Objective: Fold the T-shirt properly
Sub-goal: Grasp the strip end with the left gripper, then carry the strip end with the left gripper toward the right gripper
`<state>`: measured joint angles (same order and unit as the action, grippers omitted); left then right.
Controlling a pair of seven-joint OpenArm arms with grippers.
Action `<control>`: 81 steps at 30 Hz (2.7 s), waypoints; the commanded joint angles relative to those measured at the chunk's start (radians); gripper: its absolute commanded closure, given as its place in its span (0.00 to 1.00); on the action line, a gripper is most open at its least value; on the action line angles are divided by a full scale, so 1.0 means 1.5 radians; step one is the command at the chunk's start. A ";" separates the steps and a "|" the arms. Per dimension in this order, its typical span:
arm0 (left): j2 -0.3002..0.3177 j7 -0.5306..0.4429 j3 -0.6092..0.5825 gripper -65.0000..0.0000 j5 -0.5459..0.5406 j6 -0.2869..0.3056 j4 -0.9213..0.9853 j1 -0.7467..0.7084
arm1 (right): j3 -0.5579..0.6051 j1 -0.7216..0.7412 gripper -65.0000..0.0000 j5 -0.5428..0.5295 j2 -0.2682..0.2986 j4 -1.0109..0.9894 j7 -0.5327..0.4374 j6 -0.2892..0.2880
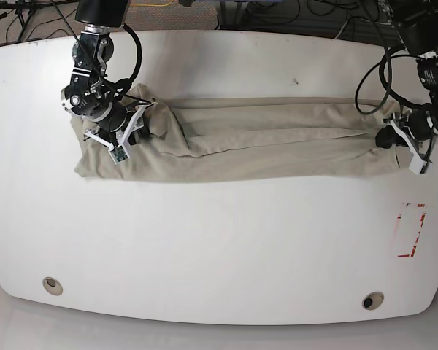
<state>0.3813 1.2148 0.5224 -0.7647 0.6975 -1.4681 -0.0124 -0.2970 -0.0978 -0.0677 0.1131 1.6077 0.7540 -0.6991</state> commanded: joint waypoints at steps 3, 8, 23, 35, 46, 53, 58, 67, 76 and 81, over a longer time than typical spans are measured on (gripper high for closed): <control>-0.015 0.023 -0.034 0.94 -0.012 0.000 -0.115 0.010 | -0.002 0.008 0.72 -0.007 0.005 0.012 -0.011 0.001; -0.048 0.068 -0.079 0.94 -0.012 0.000 -0.189 0.018 | -0.002 0.009 0.72 -0.007 0.005 0.012 -0.011 0.001; -0.169 0.087 -0.225 0.94 -0.008 0.000 -0.209 0.089 | -0.002 0.024 0.72 -0.008 0.005 0.010 -0.011 0.001; -0.234 0.087 -0.252 0.93 -0.008 0.000 -0.147 0.121 | -0.002 0.028 0.72 -0.008 0.005 0.010 -0.011 0.001; -0.234 0.087 -0.256 0.93 -0.011 0.000 -0.103 0.133 | -0.001 0.028 0.72 -0.008 0.005 0.010 -0.011 0.001; -0.240 0.087 -0.304 0.87 -0.011 0.000 -0.102 0.140 | -0.001 0.031 0.72 -0.008 0.005 0.011 -0.011 0.001; -0.263 0.087 -0.317 0.61 -0.011 0.000 -0.102 0.142 | -0.001 0.036 0.72 -0.008 0.005 0.009 -0.011 0.001; -0.308 0.121 -0.313 0.43 -0.012 0.000 -0.121 0.176 | -0.001 0.036 0.72 -0.008 0.005 0.010 -0.011 0.001; -0.256 0.121 -0.310 0.43 -0.059 0.000 -0.181 0.168 | -0.001 0.036 0.72 -0.008 0.004 0.009 -0.011 0.001; -0.211 0.093 -0.310 0.43 -0.003 0.000 -0.162 0.147 | -0.001 0.037 0.72 -0.005 -0.007 0.013 -0.011 0.001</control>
<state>0.0456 1.3979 0.0605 -0.7628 0.6964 -1.7096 0.2062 -0.2958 -0.0586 -0.0635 0.1066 1.6070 0.7601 -0.6991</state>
